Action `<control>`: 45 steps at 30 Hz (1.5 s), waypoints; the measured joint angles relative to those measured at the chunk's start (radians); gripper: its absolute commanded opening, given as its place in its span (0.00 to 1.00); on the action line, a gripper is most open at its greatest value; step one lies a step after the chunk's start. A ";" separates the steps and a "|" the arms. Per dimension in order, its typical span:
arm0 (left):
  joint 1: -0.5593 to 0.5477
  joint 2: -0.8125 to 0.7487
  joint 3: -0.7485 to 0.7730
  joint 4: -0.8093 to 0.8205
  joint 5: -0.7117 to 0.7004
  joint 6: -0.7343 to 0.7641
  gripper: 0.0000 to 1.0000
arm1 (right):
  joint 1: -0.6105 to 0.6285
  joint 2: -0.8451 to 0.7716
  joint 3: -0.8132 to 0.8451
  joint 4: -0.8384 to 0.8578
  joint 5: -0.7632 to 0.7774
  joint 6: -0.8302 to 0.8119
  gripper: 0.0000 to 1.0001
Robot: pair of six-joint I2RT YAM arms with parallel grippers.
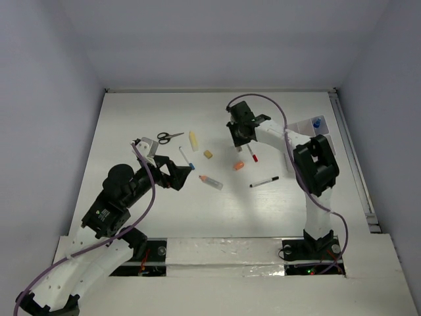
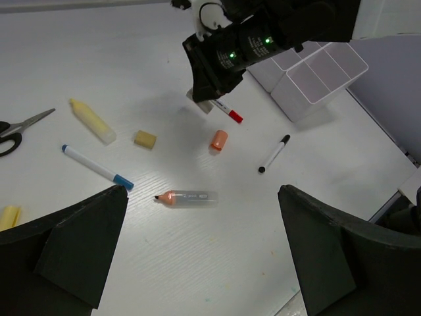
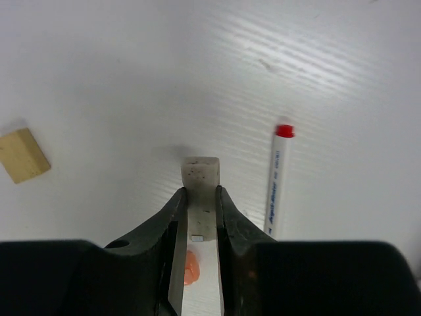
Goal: Sort the stationery into containers
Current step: Pick up the stationery from the center of the board, then place the stationery in the storage box.
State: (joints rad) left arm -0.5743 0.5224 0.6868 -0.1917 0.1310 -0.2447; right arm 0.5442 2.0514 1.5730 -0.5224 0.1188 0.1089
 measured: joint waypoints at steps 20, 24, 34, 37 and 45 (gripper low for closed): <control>0.000 -0.010 0.000 0.000 0.008 0.000 0.99 | -0.316 -0.340 -0.131 0.024 0.341 0.037 0.16; 0.000 -0.009 0.000 0.000 0.009 0.000 0.99 | -0.327 -0.306 -0.143 0.000 0.345 0.037 0.22; 0.000 -0.009 0.000 0.000 0.011 0.000 0.99 | -0.348 -0.263 -0.141 -0.034 0.383 0.031 0.48; 0.000 -0.009 0.000 0.000 0.012 0.000 0.99 | -0.349 -0.263 -0.140 -0.034 0.381 0.029 0.50; 0.000 -0.006 0.000 0.000 0.015 0.000 0.99 | -0.269 -0.293 -0.182 0.053 0.260 0.026 0.50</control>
State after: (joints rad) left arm -0.5743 0.5159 0.6868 -0.1917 0.1463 -0.2447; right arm 0.2749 1.7580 1.3914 -0.4698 0.3786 0.1345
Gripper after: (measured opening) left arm 0.989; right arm 0.500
